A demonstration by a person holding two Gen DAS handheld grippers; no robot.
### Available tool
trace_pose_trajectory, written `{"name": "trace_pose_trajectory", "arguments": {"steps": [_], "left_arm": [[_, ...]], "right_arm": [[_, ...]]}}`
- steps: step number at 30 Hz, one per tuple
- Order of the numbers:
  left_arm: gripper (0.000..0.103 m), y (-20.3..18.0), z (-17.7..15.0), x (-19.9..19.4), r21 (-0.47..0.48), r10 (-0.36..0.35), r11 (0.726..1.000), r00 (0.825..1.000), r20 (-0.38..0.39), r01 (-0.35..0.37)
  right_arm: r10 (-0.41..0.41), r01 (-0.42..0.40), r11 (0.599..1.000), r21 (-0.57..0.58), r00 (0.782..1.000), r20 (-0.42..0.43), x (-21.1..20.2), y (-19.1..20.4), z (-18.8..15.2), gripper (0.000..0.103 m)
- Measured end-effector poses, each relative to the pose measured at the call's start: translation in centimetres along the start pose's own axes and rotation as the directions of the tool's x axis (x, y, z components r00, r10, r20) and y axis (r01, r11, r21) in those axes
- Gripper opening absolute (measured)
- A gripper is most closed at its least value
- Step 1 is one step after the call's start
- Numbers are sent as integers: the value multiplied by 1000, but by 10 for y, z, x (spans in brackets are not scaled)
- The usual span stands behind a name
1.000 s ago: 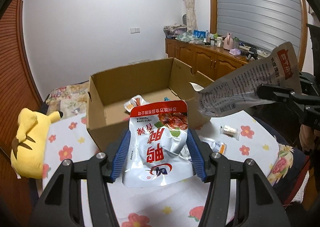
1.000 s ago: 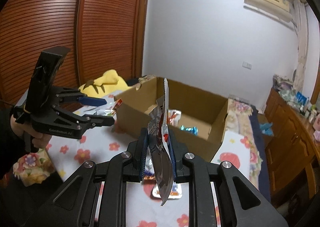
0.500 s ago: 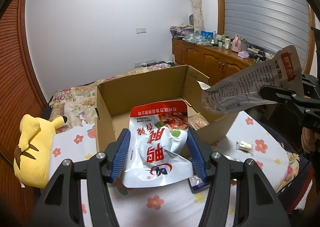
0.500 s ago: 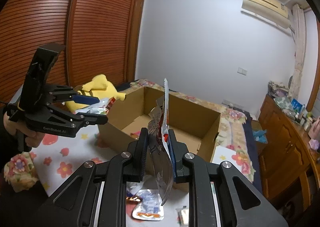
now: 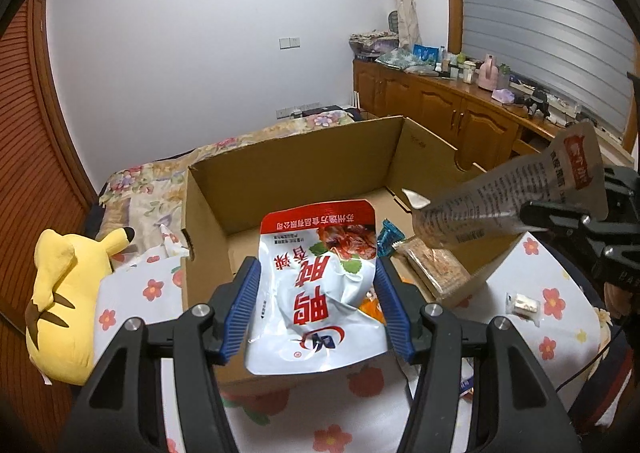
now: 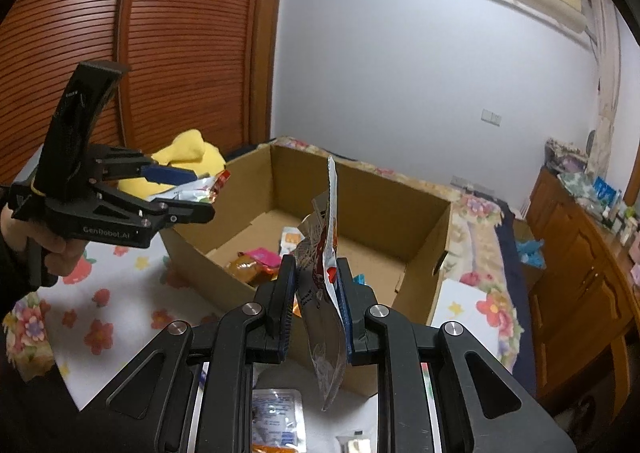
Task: Organize snacks
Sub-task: 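Open the left tool to drop the duck pouch while the right tool releases its packet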
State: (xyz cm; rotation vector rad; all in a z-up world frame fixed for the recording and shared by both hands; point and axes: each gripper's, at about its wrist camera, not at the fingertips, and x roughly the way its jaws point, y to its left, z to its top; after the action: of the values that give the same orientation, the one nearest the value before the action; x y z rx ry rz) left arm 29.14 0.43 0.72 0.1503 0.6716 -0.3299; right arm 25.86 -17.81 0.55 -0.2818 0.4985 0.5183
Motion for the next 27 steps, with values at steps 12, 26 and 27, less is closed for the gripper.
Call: {"name": "trace_pose_trajectory", "arguments": {"steps": [12, 26, 27], "left_arm": [[60, 5, 11, 39, -9, 19, 1000, 998, -62, -20], [61, 13, 12, 49, -36, 17, 999, 997, -71, -20], [61, 14, 12, 49, -38, 17, 999, 997, -70, -20]], "right_arm": [[17, -15, 1000, 26, 996, -86, 38, -16, 0, 17], [71, -63, 997, 48, 982, -173, 74, -15, 10, 17], [87, -78, 995, 58, 981, -173, 76, -16, 10, 18]]}}
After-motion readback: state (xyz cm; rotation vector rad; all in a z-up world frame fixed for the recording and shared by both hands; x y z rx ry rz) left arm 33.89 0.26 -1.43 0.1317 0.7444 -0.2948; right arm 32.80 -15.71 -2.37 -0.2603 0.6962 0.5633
